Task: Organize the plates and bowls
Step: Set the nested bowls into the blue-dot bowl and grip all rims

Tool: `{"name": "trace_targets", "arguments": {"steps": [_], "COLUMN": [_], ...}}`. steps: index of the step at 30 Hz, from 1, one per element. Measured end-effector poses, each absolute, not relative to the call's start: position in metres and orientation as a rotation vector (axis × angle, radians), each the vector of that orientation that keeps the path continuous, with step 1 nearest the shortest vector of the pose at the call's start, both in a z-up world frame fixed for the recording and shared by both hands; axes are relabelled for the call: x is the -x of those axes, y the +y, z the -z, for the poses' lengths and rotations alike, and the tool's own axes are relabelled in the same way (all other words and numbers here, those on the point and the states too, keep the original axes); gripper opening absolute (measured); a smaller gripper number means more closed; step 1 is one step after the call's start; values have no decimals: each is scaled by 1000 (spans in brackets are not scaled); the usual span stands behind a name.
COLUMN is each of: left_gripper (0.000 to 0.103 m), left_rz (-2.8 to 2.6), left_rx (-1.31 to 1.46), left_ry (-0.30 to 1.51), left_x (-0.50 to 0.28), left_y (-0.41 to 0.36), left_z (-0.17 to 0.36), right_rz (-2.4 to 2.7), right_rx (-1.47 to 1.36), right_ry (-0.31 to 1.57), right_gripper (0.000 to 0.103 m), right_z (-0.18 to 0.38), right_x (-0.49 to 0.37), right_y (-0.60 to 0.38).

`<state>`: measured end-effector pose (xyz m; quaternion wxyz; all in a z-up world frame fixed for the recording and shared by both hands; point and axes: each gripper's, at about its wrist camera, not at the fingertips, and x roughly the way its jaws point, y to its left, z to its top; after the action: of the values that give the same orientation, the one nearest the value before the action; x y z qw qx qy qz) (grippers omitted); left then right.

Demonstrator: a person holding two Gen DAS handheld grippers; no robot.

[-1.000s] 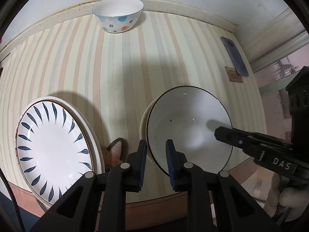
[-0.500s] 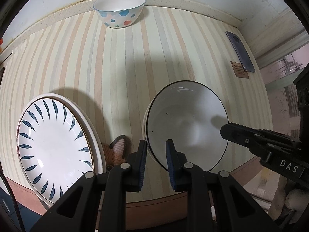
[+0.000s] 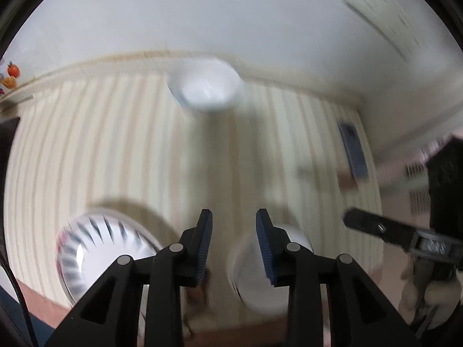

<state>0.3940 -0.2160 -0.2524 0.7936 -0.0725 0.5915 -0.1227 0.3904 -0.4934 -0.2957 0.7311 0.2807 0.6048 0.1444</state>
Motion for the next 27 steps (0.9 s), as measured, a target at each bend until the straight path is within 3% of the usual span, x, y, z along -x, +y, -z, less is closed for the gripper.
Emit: {"name": "trace_targets", "arguments": {"steps": [8, 15, 17, 19, 21, 27], "left_gripper": [29, 29, 27, 26, 21, 21], "left_rz": [161, 175, 175, 175, 175, 181], "left_rx": [360, 471, 478, 491, 464, 398], "left_ry": [1359, 1415, 1418, 1405, 1386, 1366], "left_x": [-517, -559, -566, -566, -565, -554], "left_y": [-177, -166, -165, -163, -163, -172], "left_z": [305, 348, 359, 362, 362, 357], "right_rz": [-331, -311, -311, -314, -321, -308], "right_rx": [-678, -791, -809, -826, -812, -698], "right_ry": [1257, 1285, 1295, 1310, 1311, 1292], "right_gripper": [57, 56, 50, 28, 20, 19], "right_z": [331, 384, 397, 408, 412, 407], "right_x": [-515, -579, -589, -598, -601, -604], "right_y": [-472, -454, -451, -448, -445, -436]}}
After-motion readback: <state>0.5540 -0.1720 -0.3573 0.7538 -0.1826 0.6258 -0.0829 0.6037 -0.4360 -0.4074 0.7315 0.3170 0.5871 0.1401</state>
